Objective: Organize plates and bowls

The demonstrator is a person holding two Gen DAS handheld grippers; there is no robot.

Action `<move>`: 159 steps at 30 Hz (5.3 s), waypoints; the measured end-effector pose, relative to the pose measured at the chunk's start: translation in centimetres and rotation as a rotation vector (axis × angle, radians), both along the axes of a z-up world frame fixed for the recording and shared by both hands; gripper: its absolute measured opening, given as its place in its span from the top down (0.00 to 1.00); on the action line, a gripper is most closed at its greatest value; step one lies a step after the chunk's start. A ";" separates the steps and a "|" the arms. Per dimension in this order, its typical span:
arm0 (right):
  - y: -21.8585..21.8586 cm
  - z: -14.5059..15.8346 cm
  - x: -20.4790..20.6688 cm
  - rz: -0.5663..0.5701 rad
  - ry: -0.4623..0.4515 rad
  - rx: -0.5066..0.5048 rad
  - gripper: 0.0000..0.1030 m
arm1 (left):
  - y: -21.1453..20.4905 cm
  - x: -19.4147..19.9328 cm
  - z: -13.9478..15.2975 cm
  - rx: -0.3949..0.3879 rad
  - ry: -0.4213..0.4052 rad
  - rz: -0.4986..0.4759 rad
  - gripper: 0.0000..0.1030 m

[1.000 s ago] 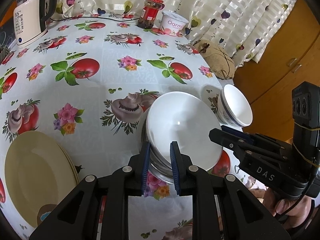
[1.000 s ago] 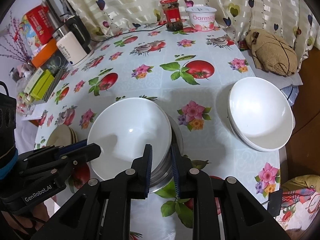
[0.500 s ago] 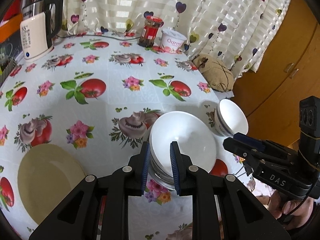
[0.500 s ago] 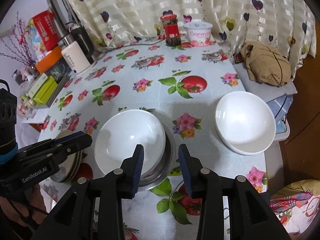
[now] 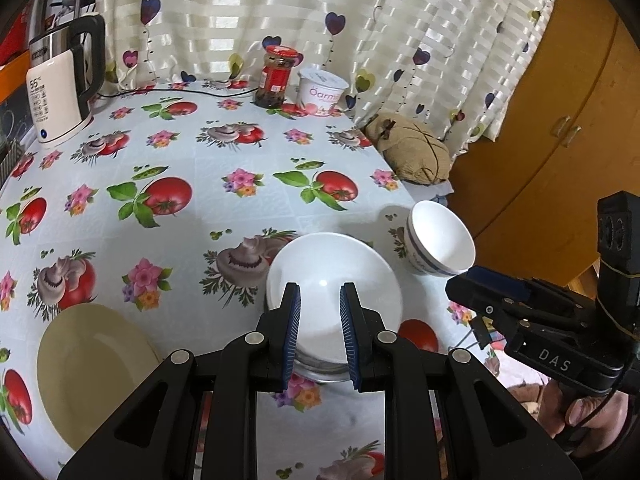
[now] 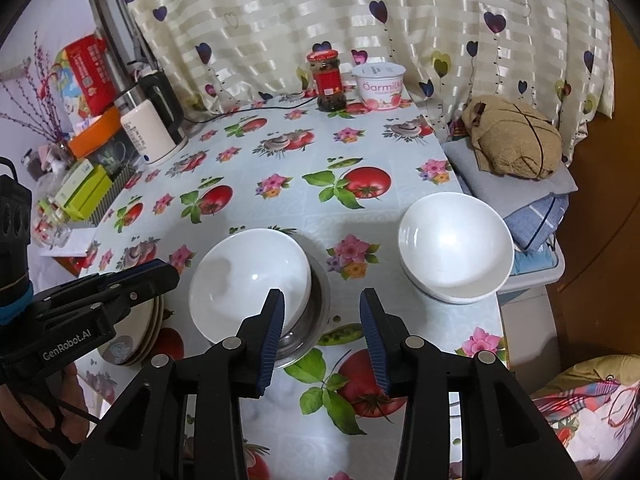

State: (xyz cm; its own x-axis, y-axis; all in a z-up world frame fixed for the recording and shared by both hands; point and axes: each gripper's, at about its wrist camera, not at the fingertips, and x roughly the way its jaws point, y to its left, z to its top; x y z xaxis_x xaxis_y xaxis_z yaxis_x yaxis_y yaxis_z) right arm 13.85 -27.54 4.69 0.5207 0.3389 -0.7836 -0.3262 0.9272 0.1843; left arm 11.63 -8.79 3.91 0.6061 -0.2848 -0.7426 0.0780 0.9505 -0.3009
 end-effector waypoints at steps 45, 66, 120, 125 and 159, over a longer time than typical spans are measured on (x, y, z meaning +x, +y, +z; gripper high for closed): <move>-11.8 -3.0 4.7 -0.266 0.046 0.021 0.62 | -12.1 10.8 -2.6 -0.054 0.127 -0.210 0.78; -12.2 -6.1 7.5 -0.274 0.105 0.029 0.76 | -13.6 13.3 -5.8 -0.058 0.214 -0.178 0.78; -7.9 1.5 3.3 -0.220 -0.039 0.028 0.81 | -9.3 7.1 2.1 -0.049 0.021 -0.133 0.80; -6.2 2.1 2.6 -0.192 -0.046 0.028 0.81 | -7.5 6.0 2.4 -0.053 0.014 -0.104 0.80; 3.1 -2.4 1.3 0.020 0.115 0.031 0.81 | 0.7 1.4 -2.0 -0.033 0.169 0.073 0.80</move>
State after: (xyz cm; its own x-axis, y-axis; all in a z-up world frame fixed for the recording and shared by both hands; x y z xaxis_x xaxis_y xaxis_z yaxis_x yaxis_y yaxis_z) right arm 15.18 -24.48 2.34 0.4212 0.3735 -0.8265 -0.3197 0.9139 0.2501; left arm 13.04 -8.10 1.91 0.4933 -0.2702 -0.8268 -0.0451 0.9413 -0.3345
